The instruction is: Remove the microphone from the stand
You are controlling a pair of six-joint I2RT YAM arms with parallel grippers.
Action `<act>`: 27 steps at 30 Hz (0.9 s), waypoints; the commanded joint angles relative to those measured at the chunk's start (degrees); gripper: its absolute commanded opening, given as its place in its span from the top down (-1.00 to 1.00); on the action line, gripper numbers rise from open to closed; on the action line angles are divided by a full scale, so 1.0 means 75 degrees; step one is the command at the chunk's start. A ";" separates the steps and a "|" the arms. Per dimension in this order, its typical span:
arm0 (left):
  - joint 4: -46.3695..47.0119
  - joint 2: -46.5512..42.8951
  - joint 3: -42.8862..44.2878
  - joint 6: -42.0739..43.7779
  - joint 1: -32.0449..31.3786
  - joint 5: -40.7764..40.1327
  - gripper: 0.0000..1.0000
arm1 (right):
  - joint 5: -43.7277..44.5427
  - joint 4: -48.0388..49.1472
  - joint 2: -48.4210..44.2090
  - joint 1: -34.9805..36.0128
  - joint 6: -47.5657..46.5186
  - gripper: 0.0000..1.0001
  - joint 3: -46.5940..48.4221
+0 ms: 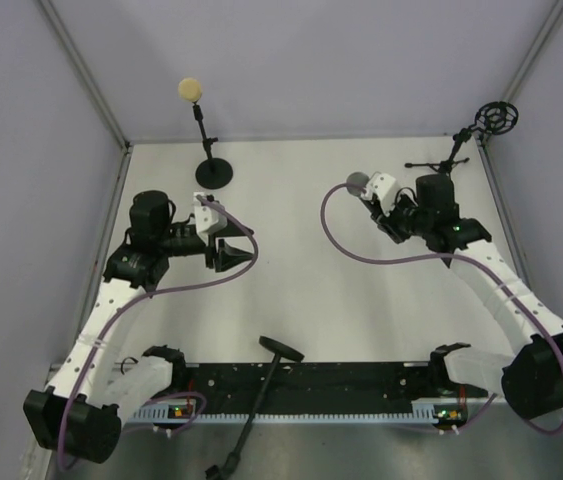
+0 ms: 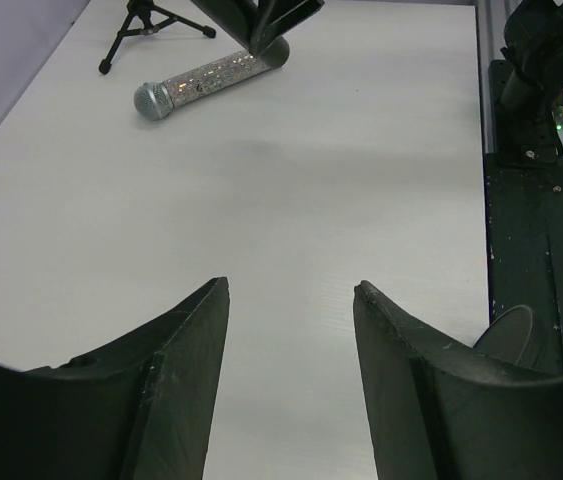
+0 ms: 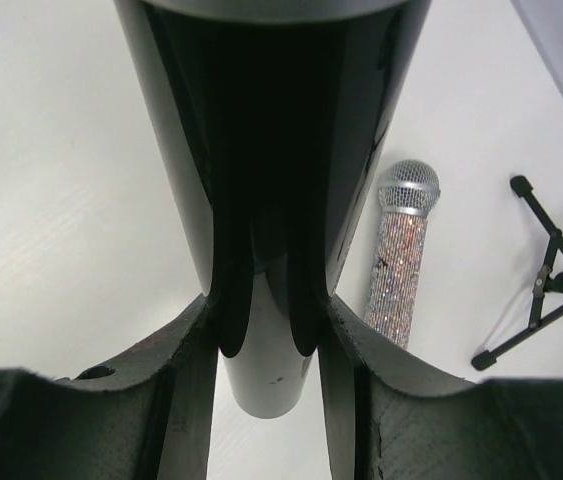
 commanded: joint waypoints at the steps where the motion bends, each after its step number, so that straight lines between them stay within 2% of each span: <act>1: -0.0486 -0.0235 0.0498 0.0332 0.0045 -0.0184 -0.17 | 0.0231 -0.0484 0.0148 -0.0224 -0.0606 0.45 -0.0035; 14: -0.0897 -0.0376 0.0557 0.0450 0.0069 -0.0560 -0.18 | 0.0875 -0.0520 0.1636 -0.0810 -0.0935 0.52 -0.0188; 27: -0.0359 -0.0446 0.0217 0.0134 0.0069 -0.0244 -0.18 | 0.1977 -0.0508 0.2937 -0.0892 -0.1123 0.53 0.0116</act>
